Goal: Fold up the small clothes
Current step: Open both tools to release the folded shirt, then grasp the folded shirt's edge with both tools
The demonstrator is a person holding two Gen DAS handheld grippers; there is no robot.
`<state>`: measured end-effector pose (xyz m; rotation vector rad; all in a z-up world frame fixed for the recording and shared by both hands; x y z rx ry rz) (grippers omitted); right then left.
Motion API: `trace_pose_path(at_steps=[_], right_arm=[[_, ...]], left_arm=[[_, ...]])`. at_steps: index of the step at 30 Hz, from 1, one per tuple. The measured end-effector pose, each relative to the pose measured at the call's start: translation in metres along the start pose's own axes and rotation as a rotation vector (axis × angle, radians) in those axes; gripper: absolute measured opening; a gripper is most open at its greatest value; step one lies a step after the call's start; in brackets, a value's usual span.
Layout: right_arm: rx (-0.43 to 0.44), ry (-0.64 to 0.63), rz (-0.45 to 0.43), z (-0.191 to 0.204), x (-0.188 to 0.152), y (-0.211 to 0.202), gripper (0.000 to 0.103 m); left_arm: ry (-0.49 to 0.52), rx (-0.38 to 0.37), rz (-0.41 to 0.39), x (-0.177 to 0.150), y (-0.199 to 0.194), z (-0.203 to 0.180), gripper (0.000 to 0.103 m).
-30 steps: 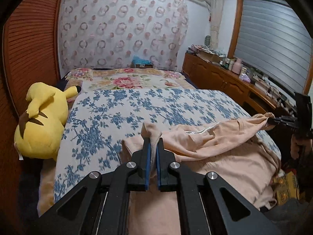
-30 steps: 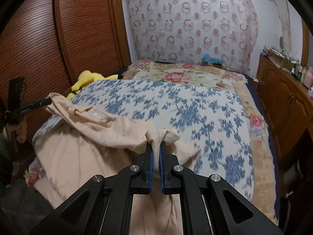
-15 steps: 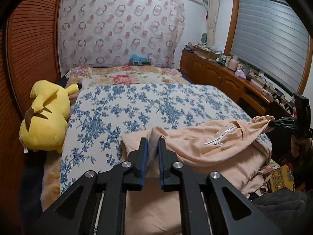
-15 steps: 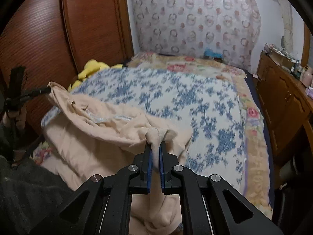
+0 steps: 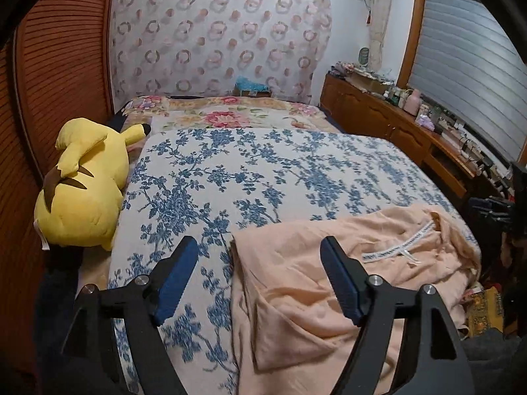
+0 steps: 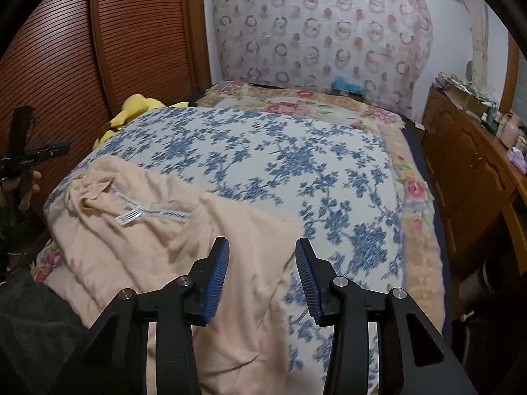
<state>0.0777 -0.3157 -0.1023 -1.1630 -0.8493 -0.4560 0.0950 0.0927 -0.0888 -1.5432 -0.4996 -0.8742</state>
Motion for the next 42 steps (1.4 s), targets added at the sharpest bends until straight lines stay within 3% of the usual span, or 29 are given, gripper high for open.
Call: trace_pose_path(at_steps=[5,17,23,30,38,40,42], right_arm=[[-0.023,0.011,-0.005,-0.007,0.005,0.018,0.046],[-0.040,0.037,0.096,-0.014,-0.003,0.086,0.046],[-0.049,0.053,0.098,-0.018,-0.001,0.097,0.046],[-0.055,0.059,0.074,-0.024,-0.002,0.098,0.058],[-0.038,0.048,0.079,-0.021,-0.003,0.098,0.057],[-0.012,0.023,0.090,-0.014,-0.005,0.099,0.051],[0.008,-0.007,0.099,-0.006,-0.006,0.098,0.035]], left_arm=[[0.008,0.020,0.033,0.002,0.024,0.004,0.078],[0.049,0.037,0.145,-0.008,0.072,0.004,0.078],[0.070,0.055,0.191,-0.016,0.084,0.002,0.078],[0.062,0.047,0.212,-0.022,0.092,0.002,0.078],[0.061,0.038,0.207,-0.022,0.093,0.003,0.079],[0.068,0.034,0.206,-0.022,0.093,0.003,0.079],[0.077,0.012,0.200,-0.021,0.092,0.000,0.068]])
Point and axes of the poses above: each gripper's, at about its wrist camera, not at the fingertips, and y roughly the way its jaws point, z to its left, x to its top, the point moved 8 cm from there along y, roughly the way its jaws point, and after that the axes turned 11 degrees about y, right-handed, at the moved point
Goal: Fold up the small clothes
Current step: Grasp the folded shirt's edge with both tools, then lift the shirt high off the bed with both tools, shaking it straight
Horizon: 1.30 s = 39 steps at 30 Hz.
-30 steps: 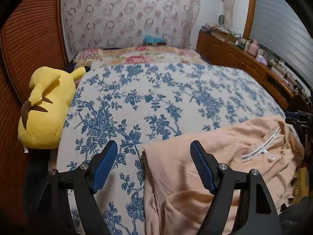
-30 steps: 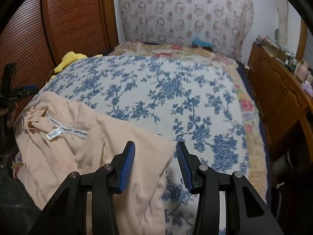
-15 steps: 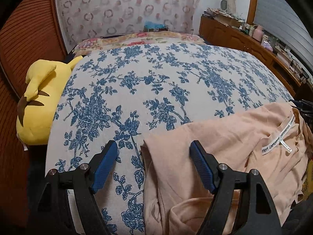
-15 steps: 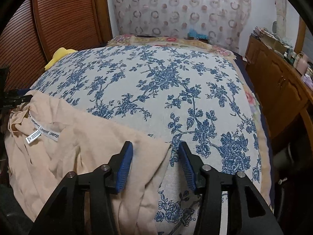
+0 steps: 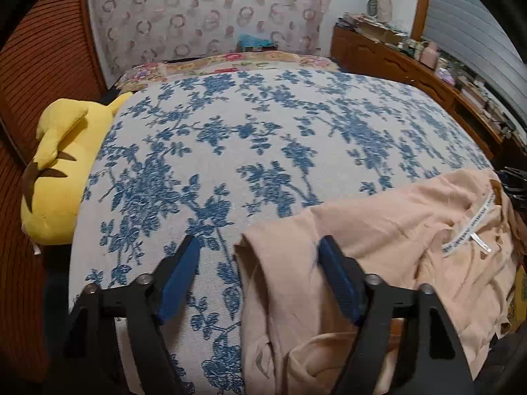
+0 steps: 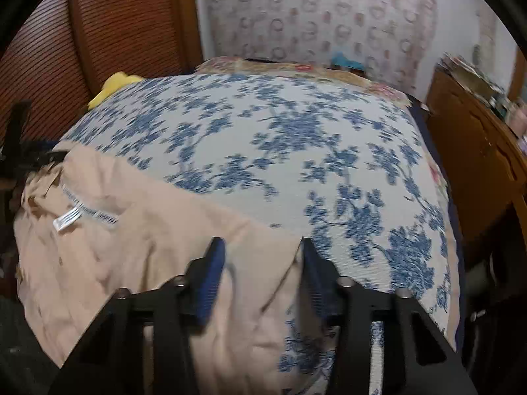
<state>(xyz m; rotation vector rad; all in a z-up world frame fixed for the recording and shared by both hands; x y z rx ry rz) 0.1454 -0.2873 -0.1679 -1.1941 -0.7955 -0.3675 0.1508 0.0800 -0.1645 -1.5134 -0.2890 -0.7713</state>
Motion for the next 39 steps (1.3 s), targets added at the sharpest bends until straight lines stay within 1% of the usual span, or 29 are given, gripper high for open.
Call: trace_pose_path(at_steps=[1,2,3,4,5,6,8,9,11,14,17,18,20,22,24,27,30,37,39], right_arm=[[0.015,-0.007,0.008,0.003,-0.001,0.000,0.030],[0.032,-0.012,0.016,0.006,-0.001,-0.001,0.021],[0.047,-0.020,0.023,0.008,-0.002,-0.001,0.016],[0.052,-0.029,0.024,0.010,-0.003,-0.001,0.014],[0.061,-0.036,0.026,0.012,-0.004,-0.002,0.012],[0.078,-0.035,0.029,0.013,-0.004,-0.003,0.011],[0.113,-0.033,0.025,0.016,-0.005,-0.007,0.010],[0.113,-0.039,0.009,0.019,-0.004,-0.012,0.009],[0.126,-0.037,-0.043,0.022,0.004,-0.032,0.009],[0.126,-0.021,-0.154,0.025,0.026,-0.076,0.009],[0.138,-0.028,-0.284,0.029,0.056,-0.131,0.008],[0.133,-0.035,-0.330,0.030,0.067,-0.151,0.008],[0.132,-0.048,-0.418,0.033,0.087,-0.190,0.008],[0.134,-0.063,-0.476,0.035,0.103,-0.222,0.008],[0.110,-0.090,-0.547,0.037,0.120,-0.258,0.008],[0.071,-0.129,-0.612,0.040,0.139,-0.298,0.008],[0.045,-0.166,-0.653,0.045,0.152,-0.330,0.008],[0.001,-0.235,-0.732,0.060,0.173,-0.395,0.008],[-0.015,-0.242,-0.756,0.065,0.176,-0.408,0.008]], left_arm=[[0.011,-0.010,-0.004,0.000,-0.001,-0.003,0.065],[0.020,-0.019,-0.006,0.001,-0.002,-0.005,0.056],[0.028,-0.032,-0.008,0.001,-0.003,-0.009,0.047],[0.035,-0.050,-0.009,0.002,-0.004,-0.012,0.041],[0.038,-0.066,-0.007,0.002,-0.005,-0.015,0.029],[0.039,-0.080,-0.006,0.003,-0.007,-0.018,0.015],[0.042,-0.090,-0.030,0.006,-0.016,-0.022,0.012],[0.045,-0.087,-0.047,0.009,-0.024,-0.023,0.011],[0.036,-0.091,-0.107,0.020,-0.046,-0.023,0.011],[0.028,-0.114,-0.214,0.043,-0.087,-0.025,0.010],[0.041,-0.114,-0.327,0.068,-0.131,-0.028,0.010],[0.038,-0.121,-0.376,0.078,-0.150,-0.027,0.010],[0.030,-0.125,-0.443,0.092,-0.177,-0.023,0.010],[0.028,-0.105,-0.519,0.109,-0.207,-0.017,0.010],[0.025,-0.081,-0.578,0.123,-0.233,-0.011,0.010],[0.027,-0.052,-0.657,0.144,-0.272,-0.002,0.010],[0.051,-0.019,-0.726,0.161,-0.310,0.001,0.010],[0.099,0.036,-0.843,0.184,-0.378,0.006,0.010],[0.107,0.060,-0.871,0.189,-0.395,0.008,0.010]])
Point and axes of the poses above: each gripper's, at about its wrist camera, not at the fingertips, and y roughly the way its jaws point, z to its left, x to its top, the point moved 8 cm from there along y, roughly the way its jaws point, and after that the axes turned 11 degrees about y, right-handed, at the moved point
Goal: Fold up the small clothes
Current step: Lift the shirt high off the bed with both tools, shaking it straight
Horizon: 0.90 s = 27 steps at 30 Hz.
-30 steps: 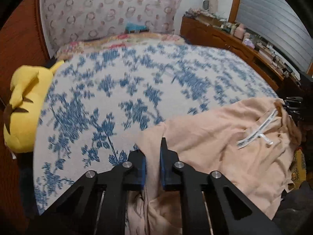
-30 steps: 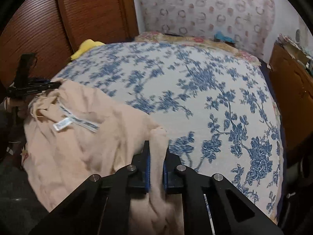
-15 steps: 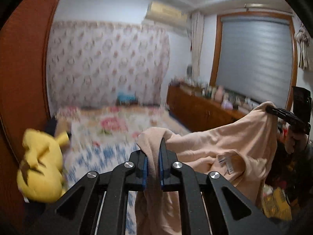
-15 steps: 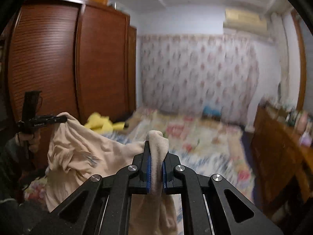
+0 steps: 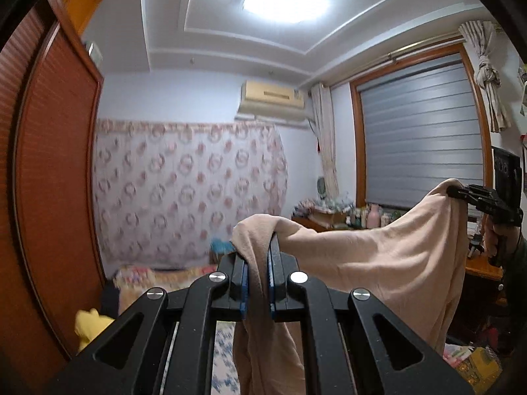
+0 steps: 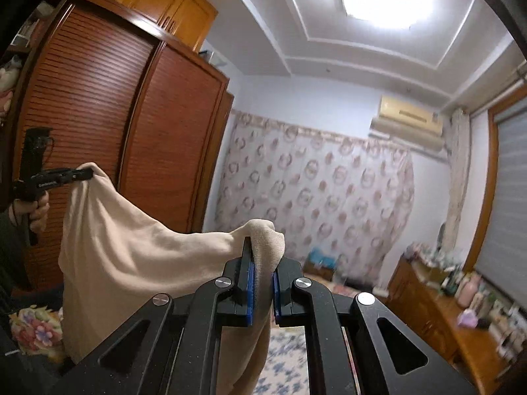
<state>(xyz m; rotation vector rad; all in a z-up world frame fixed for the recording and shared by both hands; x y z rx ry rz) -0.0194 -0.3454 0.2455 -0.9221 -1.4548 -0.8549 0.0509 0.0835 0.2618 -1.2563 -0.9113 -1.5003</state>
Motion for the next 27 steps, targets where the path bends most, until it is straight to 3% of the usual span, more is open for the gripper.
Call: trace_pose_path(at_steps=[7,14,22,27], right_arm=[[-0.051,-0.044,-0.078,-0.002,0.046,-0.033,0.008],[-0.077,-0.105,-0.103,0.025,0.034,-0.044,0.008],[-0.095,-0.129,-0.110,0.030,0.013,-0.055,0.008],[-0.103,-0.129,-0.098,0.028,0.004,-0.049,0.008]], left_arm=[[0.047,0.060,-0.086,0.041,-0.032,0.014,0.010],[0.097,0.081,-0.144,0.063,-0.055,0.011,0.010],[0.123,0.090,-0.167,0.080,-0.072,0.001,0.010],[0.120,0.094,-0.145,0.075,-0.054,0.007,0.010]])
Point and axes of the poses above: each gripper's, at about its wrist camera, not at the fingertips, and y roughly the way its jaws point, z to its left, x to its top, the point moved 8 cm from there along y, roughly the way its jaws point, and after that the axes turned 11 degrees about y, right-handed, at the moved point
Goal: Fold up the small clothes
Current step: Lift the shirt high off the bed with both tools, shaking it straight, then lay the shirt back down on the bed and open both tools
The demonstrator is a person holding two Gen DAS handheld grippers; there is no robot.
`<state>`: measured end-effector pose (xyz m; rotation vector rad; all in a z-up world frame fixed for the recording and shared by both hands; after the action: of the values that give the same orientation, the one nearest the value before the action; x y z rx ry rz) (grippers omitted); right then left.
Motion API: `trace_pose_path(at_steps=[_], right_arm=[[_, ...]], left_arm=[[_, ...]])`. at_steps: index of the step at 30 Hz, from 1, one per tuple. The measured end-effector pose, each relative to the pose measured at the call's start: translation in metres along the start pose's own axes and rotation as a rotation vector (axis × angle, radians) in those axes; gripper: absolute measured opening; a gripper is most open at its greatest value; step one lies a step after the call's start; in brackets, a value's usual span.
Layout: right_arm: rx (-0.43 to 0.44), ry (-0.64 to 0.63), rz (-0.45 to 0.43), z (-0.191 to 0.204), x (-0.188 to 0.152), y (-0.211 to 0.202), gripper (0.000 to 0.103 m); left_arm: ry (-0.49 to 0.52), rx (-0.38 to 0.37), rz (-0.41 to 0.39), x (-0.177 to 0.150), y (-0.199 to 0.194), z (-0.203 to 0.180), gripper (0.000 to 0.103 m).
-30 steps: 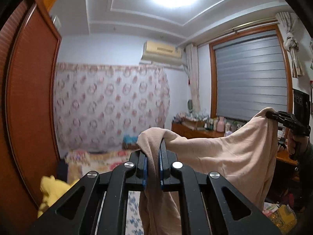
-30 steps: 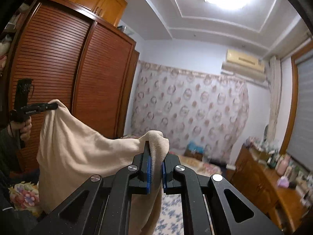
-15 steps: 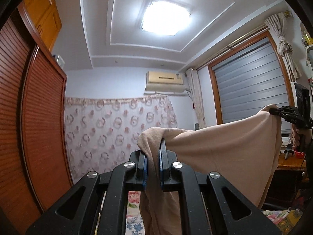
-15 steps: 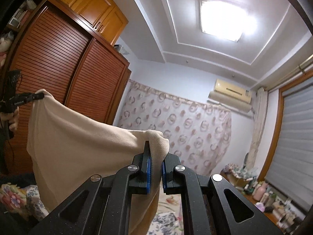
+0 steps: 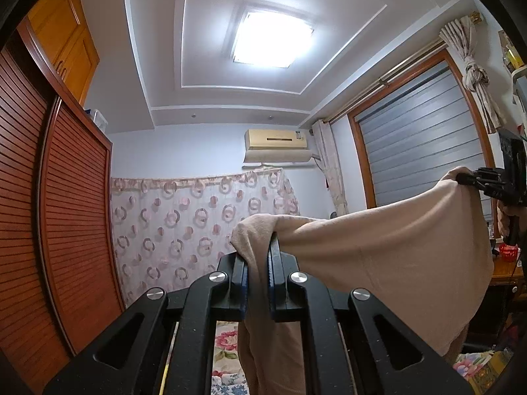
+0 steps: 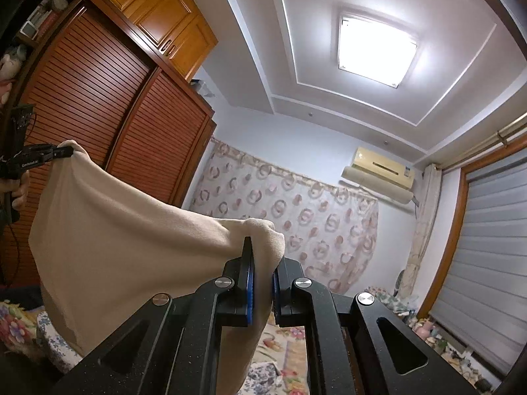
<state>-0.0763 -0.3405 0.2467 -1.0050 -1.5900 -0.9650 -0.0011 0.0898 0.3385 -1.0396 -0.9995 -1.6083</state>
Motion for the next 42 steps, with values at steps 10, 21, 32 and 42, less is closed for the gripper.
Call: trace_pose_path(at_steps=[10,21,32,42], right_arm=[[-0.001,0.013,0.223,-0.009,-0.102,0.117,0.008],[0.058,0.098,0.464,0.000,-0.288,0.297,0.008],[0.022,0.130,0.651,-0.007,-0.366,0.432,0.008],[-0.016,0.192,0.780,-0.002,-0.359,0.456,0.051]], left_arm=[[-0.021,-0.016,0.221,-0.112,0.088,-0.013,0.010],[-0.118,-0.031,0.493,-0.304,0.214,-0.007,0.010],[-0.114,-0.060,0.667,-0.398,0.284,-0.026,0.010],[-0.162,-0.121,0.770,-0.437,0.269,-0.041,0.046]])
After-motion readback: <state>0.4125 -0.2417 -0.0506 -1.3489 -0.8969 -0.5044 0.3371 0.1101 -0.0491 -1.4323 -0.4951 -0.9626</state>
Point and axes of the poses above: each gripper's, at about its wrist camera, not at the fingertips, and y roughly the way its jaws point, z to its left, x to its top, the point moved 8 cm from there along y, roughly the way its jaws point, and after that the axes turned 11 degrees about y, right-handed, at the moved point
